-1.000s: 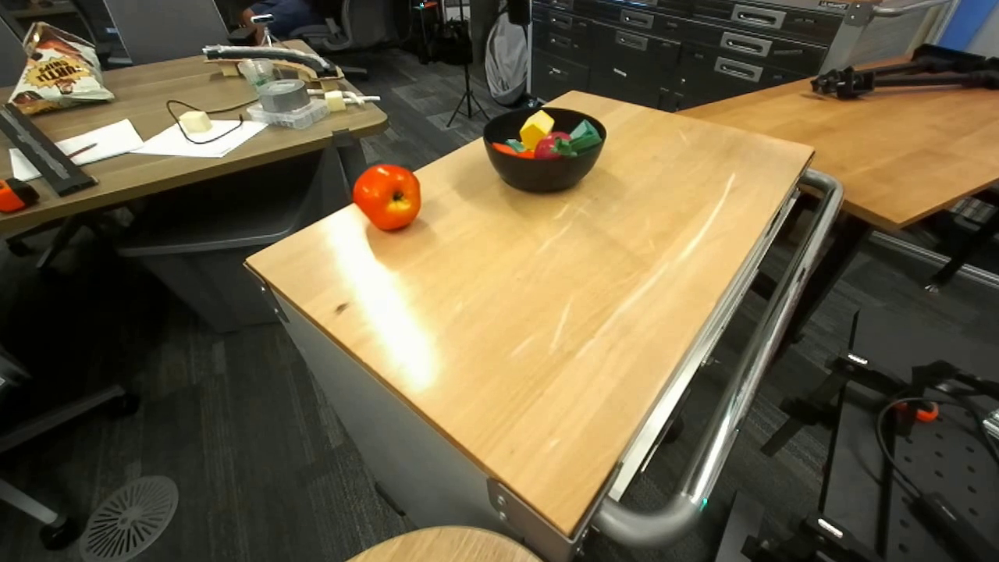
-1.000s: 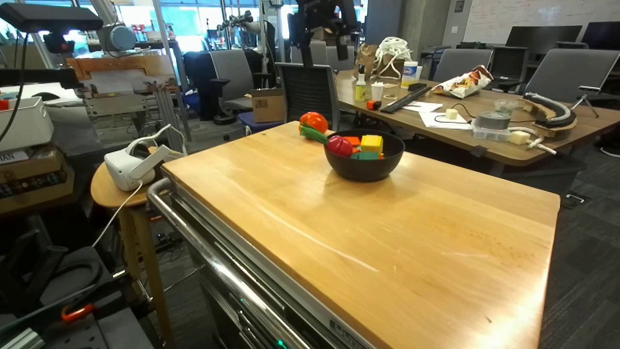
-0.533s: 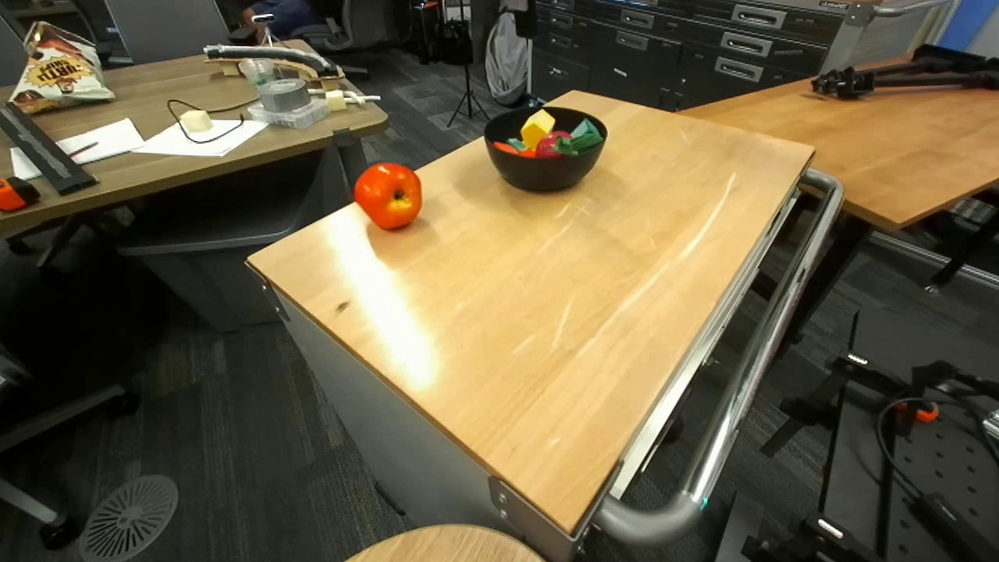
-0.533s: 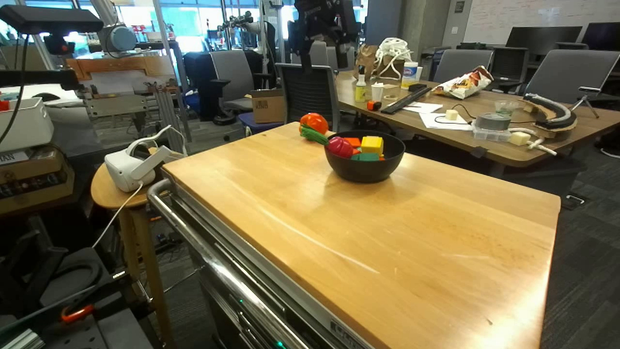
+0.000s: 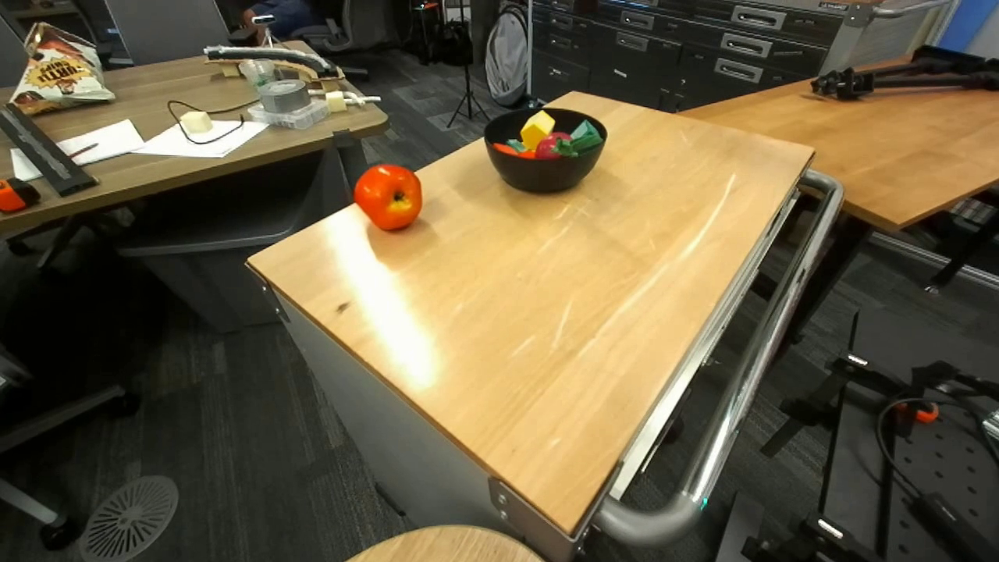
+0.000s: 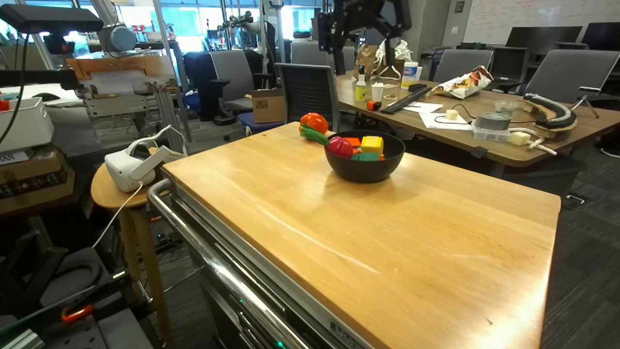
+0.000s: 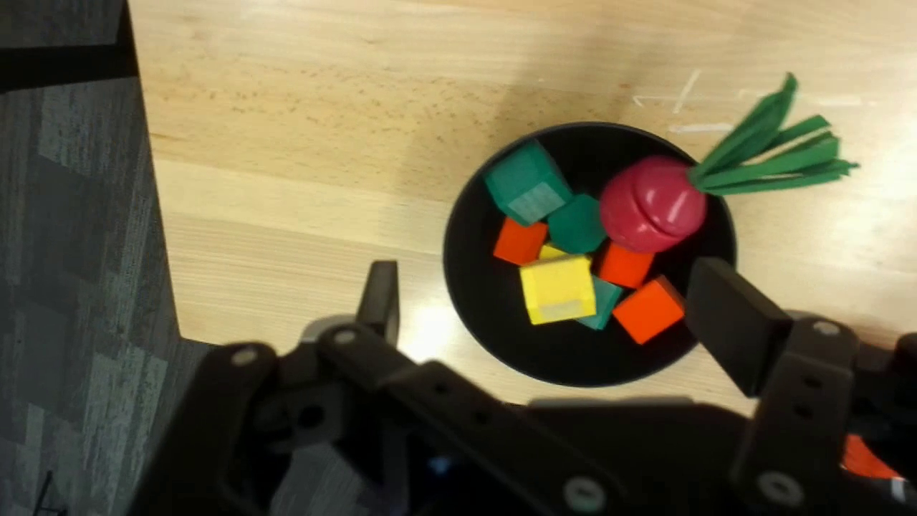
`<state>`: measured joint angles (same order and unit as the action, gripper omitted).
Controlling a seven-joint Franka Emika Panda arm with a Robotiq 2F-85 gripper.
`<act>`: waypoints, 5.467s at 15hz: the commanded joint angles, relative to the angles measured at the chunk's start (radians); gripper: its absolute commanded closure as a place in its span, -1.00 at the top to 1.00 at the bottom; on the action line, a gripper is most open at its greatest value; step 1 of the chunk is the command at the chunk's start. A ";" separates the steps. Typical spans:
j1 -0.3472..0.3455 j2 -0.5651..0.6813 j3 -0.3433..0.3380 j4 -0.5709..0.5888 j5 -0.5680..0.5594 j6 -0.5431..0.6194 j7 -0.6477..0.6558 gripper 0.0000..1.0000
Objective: Move the apple to the left, take the radish and blocks out of the black bowl
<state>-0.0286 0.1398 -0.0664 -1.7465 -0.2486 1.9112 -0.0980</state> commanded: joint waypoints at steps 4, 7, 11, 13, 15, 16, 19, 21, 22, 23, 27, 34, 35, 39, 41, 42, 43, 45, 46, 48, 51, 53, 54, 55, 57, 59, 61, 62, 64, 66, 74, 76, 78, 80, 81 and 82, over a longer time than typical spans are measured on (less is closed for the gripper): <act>-0.063 0.001 -0.020 -0.003 0.008 0.019 -0.122 1.00; -0.060 -0.001 -0.006 -0.030 0.028 0.071 -0.180 1.00; -0.099 0.069 0.009 0.004 0.235 0.077 -0.407 1.00; -0.129 0.108 0.011 0.035 0.357 0.037 -0.512 1.00; -0.139 0.122 -0.006 0.053 0.407 -0.030 -0.410 1.00; -0.128 0.104 0.002 0.003 0.364 0.029 -0.458 1.00; -0.148 0.121 -0.002 0.022 0.386 0.000 -0.432 1.00; -0.148 0.129 0.002 0.031 0.406 -0.013 -0.418 1.00; -0.147 0.140 0.006 0.033 0.426 -0.011 -0.392 1.00; -0.144 0.148 0.007 0.034 0.434 -0.006 -0.367 1.00; -0.138 0.196 0.017 0.063 0.485 -0.010 -0.245 1.00; -0.088 0.290 0.029 0.157 0.459 -0.022 -0.010 1.00; -0.082 0.311 0.028 0.181 0.451 -0.036 0.016 1.00; -0.073 0.378 0.030 0.248 0.447 -0.095 0.066 1.00; -0.078 0.399 0.028 0.265 0.447 -0.123 0.075 1.00; -0.082 0.405 0.027 0.269 0.445 -0.140 0.071 1.00; -0.087 0.411 0.027 0.273 0.447 -0.159 0.064 1.00; -0.098 0.413 0.024 0.272 0.445 -0.214 0.051 1.00; -0.104 0.413 0.022 0.267 0.444 -0.230 0.047 1.00; -0.115 0.420 0.016 0.267 0.448 -0.247 0.046 0.96; -0.124 0.441 0.014 0.281 0.452 -0.230 0.053 0.46; -0.122 0.453 0.013 0.295 0.447 -0.223 0.060 0.14; -0.120 0.459 0.013 0.303 0.443 -0.224 0.063 -0.06; -0.119 0.466 0.015 0.313 0.443 -0.225 0.062 -0.19; -0.116 0.479 0.017 0.335 0.440 -0.239 0.060 -0.46; -0.118 0.484 0.021 0.352 0.441 -0.254 0.051 -0.48; -0.119 0.483 0.022 0.363 0.442 -0.259 0.050 -0.50; -0.122 0.475 0.024 0.362 0.446 -0.259 0.042 -0.54; -0.132 0.448 0.026 0.356 0.455 -0.252 0.020 -0.65; -0.141 0.402 0.018 0.332 0.453 -0.219 0.007 -0.68; -0.232 0.259 -0.046 0.281 0.486 -0.079 0.006 -0.68; -0.241 0.289 -0.065 0.317 0.456 -0.082 0.024 -0.68; -0.237 0.322 -0.079 0.344 0.411 -0.101 0.036 -0.68; -0.214 0.357 -0.090 0.358 0.339 -0.110 0.071 -0.68; -0.202 0.383 -0.092 0.370 0.299 -0.124 0.091 -0.68; -0.191 0.404 -0.094 0.378 0.262 -0.133 0.114 -0.68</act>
<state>-0.2650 0.4811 -0.1406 -1.4209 0.1028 1.8008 -0.0505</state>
